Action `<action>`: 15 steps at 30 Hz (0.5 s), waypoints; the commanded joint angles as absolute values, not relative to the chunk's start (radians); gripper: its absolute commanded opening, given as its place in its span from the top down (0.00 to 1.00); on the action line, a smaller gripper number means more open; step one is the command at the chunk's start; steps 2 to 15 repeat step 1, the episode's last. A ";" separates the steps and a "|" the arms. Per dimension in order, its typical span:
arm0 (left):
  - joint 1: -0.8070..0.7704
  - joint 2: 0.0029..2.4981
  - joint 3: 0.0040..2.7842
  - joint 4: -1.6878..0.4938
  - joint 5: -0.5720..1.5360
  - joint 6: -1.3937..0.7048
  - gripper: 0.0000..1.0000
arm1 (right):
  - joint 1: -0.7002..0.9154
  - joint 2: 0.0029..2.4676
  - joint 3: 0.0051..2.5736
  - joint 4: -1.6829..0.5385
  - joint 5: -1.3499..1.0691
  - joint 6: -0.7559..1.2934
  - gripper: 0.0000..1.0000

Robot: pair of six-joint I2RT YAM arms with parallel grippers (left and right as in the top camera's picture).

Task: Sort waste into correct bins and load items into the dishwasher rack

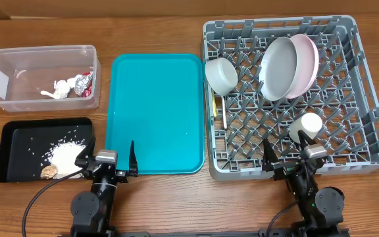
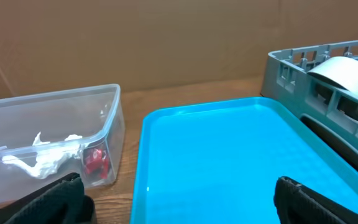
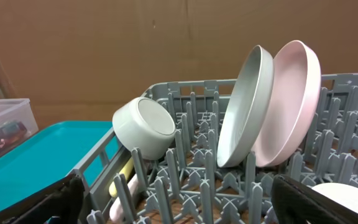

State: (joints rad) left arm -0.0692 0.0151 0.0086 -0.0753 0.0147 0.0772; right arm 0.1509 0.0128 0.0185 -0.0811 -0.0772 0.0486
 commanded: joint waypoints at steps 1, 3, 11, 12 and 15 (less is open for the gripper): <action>-0.060 0.005 0.005 -0.076 0.024 0.064 0.00 | 0.148 0.003 0.008 -0.076 -0.068 0.053 0.00; -0.060 0.005 0.005 -0.076 0.024 0.064 0.00 | 0.148 0.003 0.008 -0.076 -0.068 0.053 0.00; -0.060 0.005 0.005 -0.076 0.024 0.064 0.00 | 0.148 0.003 0.008 -0.076 -0.068 0.053 0.00; -0.060 0.005 0.005 -0.076 0.024 0.064 0.00 | 0.148 0.003 0.008 -0.076 -0.068 0.053 0.00; -0.060 0.005 0.005 -0.076 0.024 0.064 0.00 | 0.148 0.003 0.008 -0.076 -0.068 0.053 0.00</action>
